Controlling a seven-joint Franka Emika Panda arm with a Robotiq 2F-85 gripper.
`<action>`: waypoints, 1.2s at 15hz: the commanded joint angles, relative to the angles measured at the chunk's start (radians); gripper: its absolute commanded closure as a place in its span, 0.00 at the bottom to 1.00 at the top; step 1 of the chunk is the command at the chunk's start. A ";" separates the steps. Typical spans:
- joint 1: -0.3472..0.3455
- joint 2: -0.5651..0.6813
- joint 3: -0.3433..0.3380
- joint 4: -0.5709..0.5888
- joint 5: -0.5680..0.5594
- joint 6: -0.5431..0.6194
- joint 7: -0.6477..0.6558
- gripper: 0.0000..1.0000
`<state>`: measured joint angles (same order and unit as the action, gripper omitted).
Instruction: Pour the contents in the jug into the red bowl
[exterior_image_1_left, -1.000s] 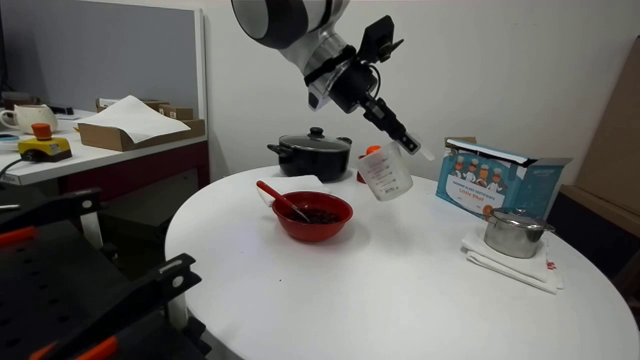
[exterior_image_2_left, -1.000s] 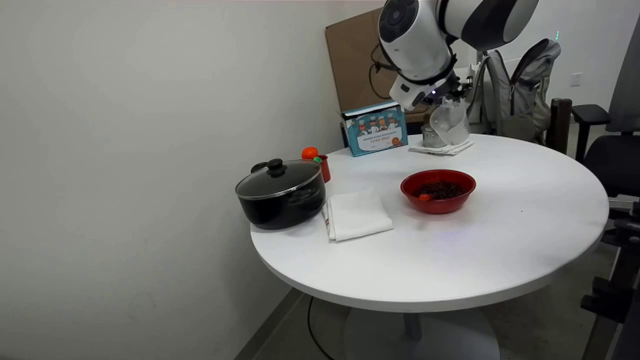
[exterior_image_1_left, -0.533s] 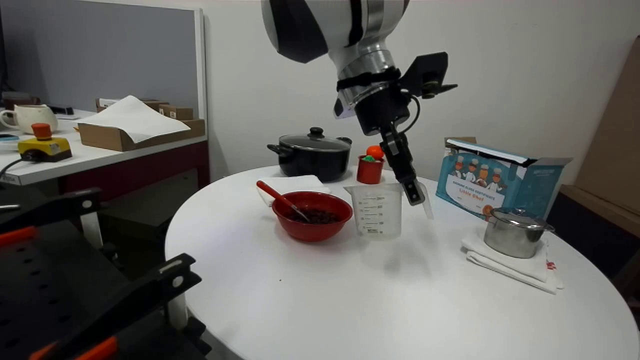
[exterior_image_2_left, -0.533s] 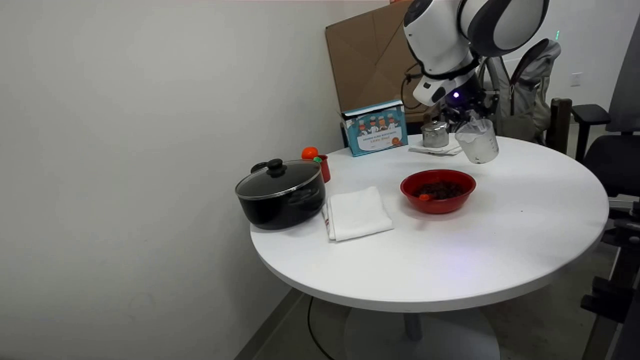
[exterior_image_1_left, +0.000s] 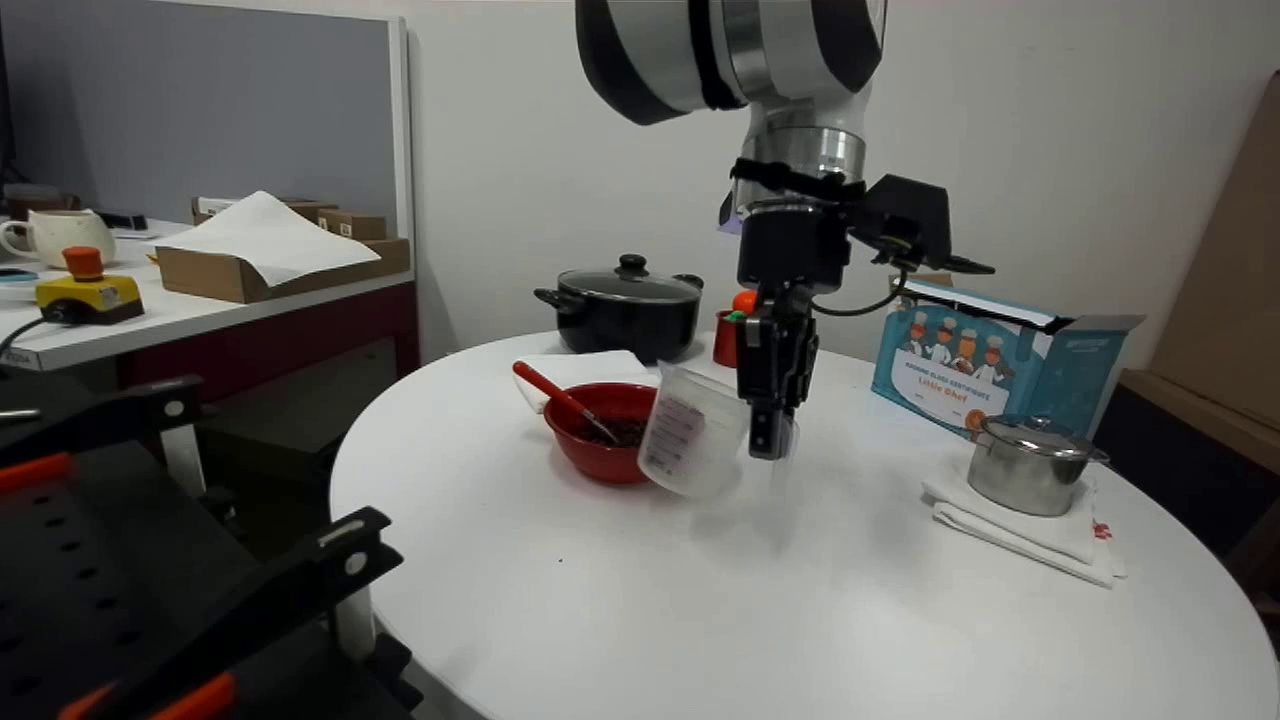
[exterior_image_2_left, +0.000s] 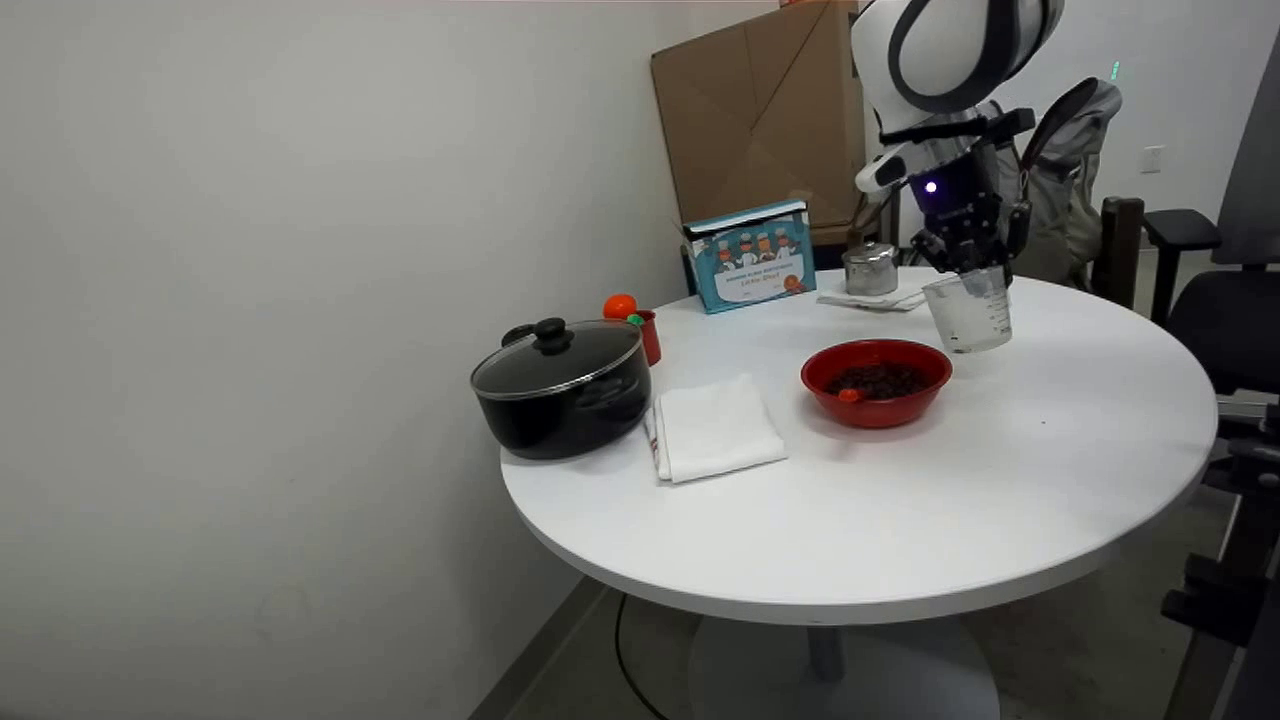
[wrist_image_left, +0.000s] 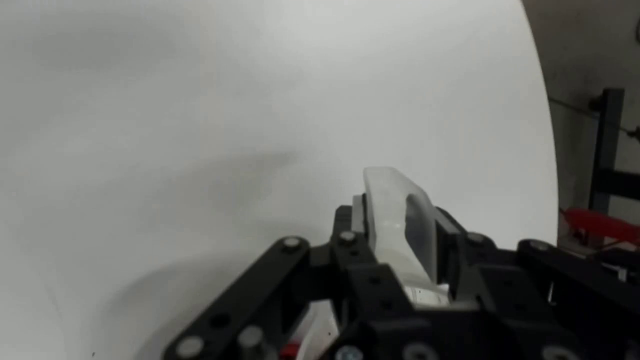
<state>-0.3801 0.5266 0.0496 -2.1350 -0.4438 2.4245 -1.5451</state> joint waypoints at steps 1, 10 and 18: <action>-0.032 -0.001 0.041 0.041 0.278 -0.019 -0.129 0.87; 0.041 -0.027 -0.063 0.140 0.421 0.091 -0.097 0.87; 0.265 0.053 -0.334 0.130 0.051 0.303 0.448 0.87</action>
<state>-0.2002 0.5367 -0.1937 -2.0044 -0.2705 2.6843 -1.2931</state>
